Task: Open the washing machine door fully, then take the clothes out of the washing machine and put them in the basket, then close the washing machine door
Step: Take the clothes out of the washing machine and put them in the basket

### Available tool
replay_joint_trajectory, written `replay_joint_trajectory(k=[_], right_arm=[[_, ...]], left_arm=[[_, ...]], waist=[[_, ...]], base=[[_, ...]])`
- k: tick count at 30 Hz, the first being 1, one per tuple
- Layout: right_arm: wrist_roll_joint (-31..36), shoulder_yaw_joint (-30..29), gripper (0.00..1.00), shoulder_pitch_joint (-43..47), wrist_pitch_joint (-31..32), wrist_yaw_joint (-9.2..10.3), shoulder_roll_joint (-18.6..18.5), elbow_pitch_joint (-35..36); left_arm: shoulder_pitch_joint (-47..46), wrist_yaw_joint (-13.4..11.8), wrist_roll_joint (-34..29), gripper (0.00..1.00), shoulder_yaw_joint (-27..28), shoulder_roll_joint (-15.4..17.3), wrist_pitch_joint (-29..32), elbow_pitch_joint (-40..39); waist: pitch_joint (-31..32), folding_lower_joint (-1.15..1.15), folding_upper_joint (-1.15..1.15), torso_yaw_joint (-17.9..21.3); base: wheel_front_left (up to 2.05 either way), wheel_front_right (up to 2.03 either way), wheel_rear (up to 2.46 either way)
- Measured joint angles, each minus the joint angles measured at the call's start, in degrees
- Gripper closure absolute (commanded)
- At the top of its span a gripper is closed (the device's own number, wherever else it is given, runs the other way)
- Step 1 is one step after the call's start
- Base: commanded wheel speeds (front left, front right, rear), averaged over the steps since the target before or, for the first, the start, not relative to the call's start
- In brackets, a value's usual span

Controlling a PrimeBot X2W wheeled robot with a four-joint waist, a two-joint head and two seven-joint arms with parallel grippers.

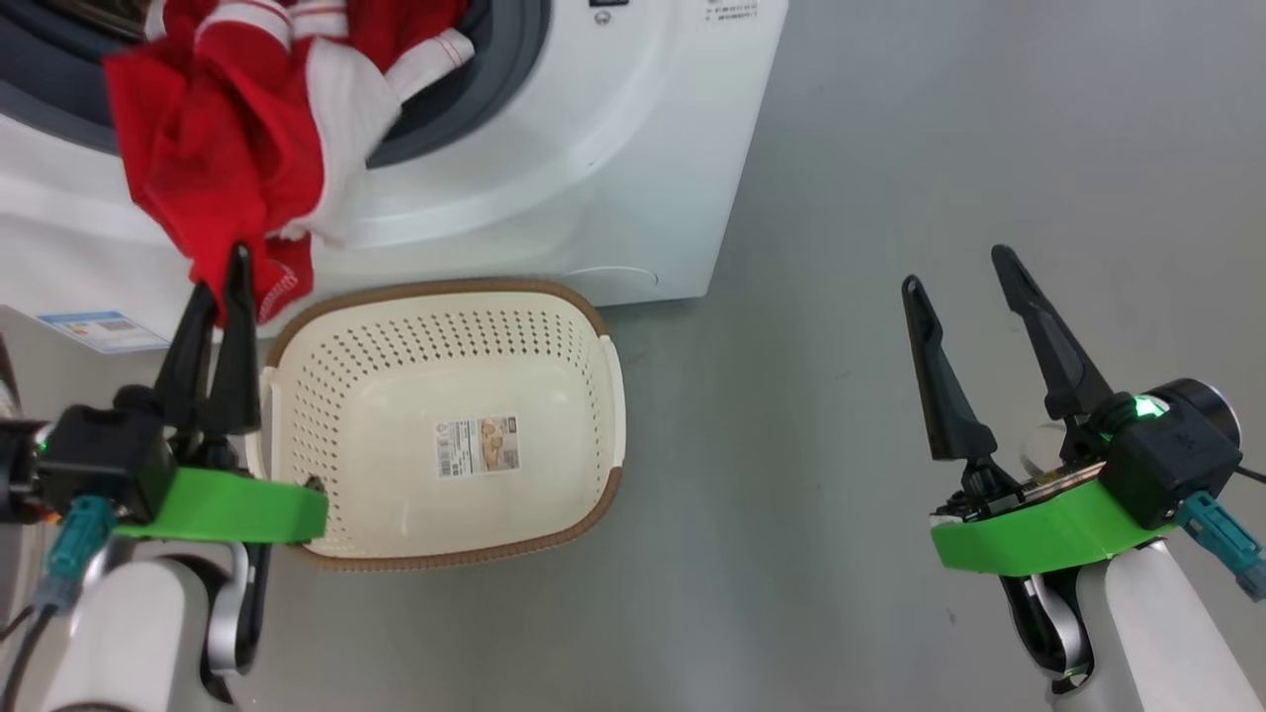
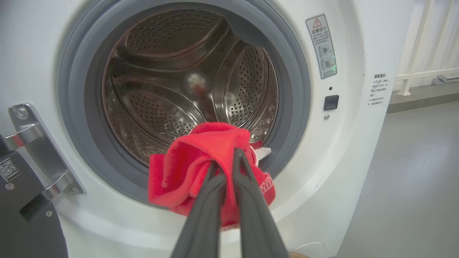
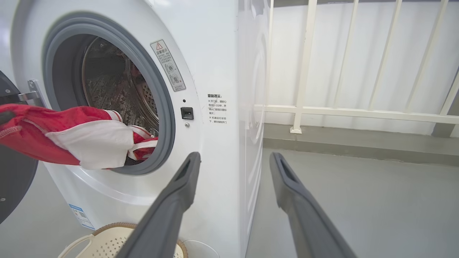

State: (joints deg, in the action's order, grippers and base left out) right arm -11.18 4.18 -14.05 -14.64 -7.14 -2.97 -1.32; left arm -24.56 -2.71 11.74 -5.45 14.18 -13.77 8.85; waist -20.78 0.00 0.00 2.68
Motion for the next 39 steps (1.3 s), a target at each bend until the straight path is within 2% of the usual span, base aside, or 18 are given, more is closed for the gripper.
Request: replay_joint_trajectory(k=[13, 30, 33, 36, 39], right_arm=[[-0.59, 0.35, 0.0, 1.23, 0.0, 0.0, 0.01, -0.78], [-1.38, 0.36, 0.0, 2.11, 0.0, 0.0, 0.01, -0.88], [-1.38, 0.38, 0.0, 2.11, 0.0, 0.0, 0.01, -0.79], [-1.38, 0.41, 0.0, 2.1, 0.0, 0.0, 0.01, -0.71], [-1.37, 0.41, 0.0, 2.07, 0.0, 0.0, 0.01, -0.68]], left_arm=[[7.75, -1.9, 0.45, 1.0, -1.44, -0.6, 2.01, -8.22], [13.94, -4.43, 0.55, 1.0, -2.52, -0.98, 5.16, -20.52], [13.99, -4.41, 1.02, 1.0, -2.87, -1.2, 5.46, -19.92], [13.77, -4.23, 2.24, 1.0, -3.28, -1.44, 5.35, -16.06], [11.72, -2.82, 4.31, 1.0, -3.69, -2.86, 4.57, -10.6]], waist=[[4.97, 0.0, 0.0, -0.43], [6.33, 0.0, 0.0, -0.42], [5.64, 0.0, 0.0, -0.43], [4.68, 0.0, 0.0, -0.4], [3.46, 0.0, 0.0, -0.37]], base=[[0.0, 0.0, 0.0], [0.0, 0.0, 0.0], [0.0, 0.0, 0.0], [0.0, 0.0, 0.0], [0.0, 0.0, 0.0]])
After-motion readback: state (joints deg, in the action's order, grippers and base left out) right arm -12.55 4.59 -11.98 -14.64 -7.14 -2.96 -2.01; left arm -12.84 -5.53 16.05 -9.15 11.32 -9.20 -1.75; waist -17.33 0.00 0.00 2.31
